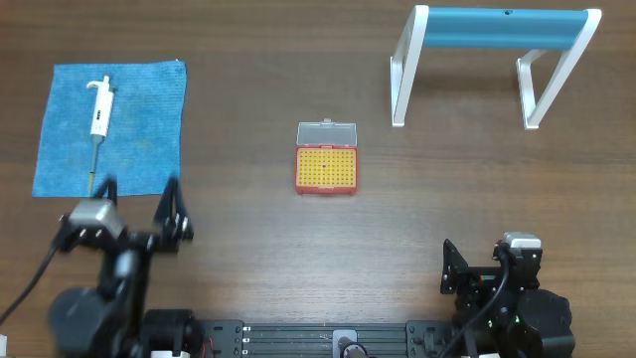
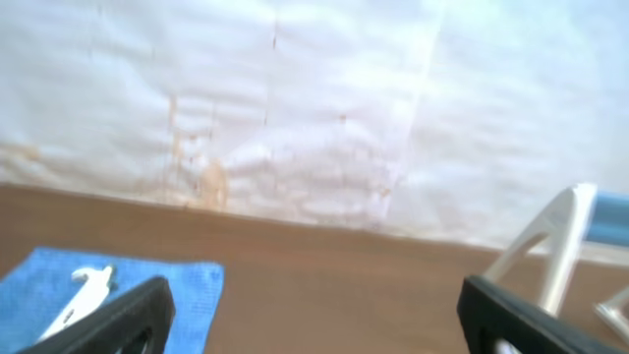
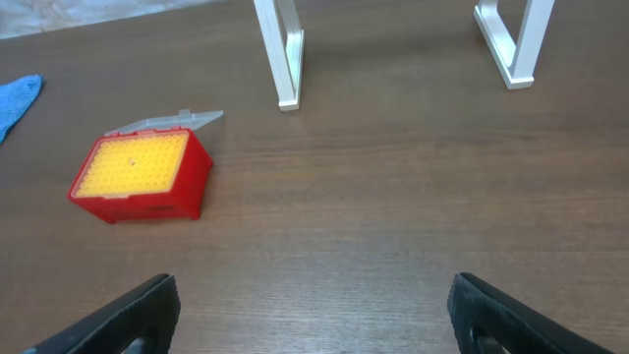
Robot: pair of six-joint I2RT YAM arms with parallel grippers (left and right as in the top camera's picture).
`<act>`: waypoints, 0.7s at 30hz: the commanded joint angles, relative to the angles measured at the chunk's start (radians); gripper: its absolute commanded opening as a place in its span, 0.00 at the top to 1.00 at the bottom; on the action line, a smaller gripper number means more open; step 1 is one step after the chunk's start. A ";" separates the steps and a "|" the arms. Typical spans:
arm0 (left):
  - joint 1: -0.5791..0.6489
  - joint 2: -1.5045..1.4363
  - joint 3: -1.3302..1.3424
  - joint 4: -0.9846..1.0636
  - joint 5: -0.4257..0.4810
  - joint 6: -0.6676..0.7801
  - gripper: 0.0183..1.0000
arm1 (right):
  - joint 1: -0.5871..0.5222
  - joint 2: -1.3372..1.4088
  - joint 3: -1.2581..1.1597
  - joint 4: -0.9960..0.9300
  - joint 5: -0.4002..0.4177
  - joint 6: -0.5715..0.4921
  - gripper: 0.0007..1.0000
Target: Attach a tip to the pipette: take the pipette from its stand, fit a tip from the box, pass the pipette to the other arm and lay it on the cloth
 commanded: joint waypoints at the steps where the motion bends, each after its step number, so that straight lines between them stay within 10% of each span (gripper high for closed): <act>1: -0.003 -0.121 -0.336 0.371 -0.013 0.037 0.07 | -0.002 -0.008 0.000 0.002 0.009 -0.014 0.11; 21: 0.009 -0.165 -0.518 0.247 -0.035 0.037 0.07 | -0.002 -0.008 0.000 0.002 0.009 -0.014 0.11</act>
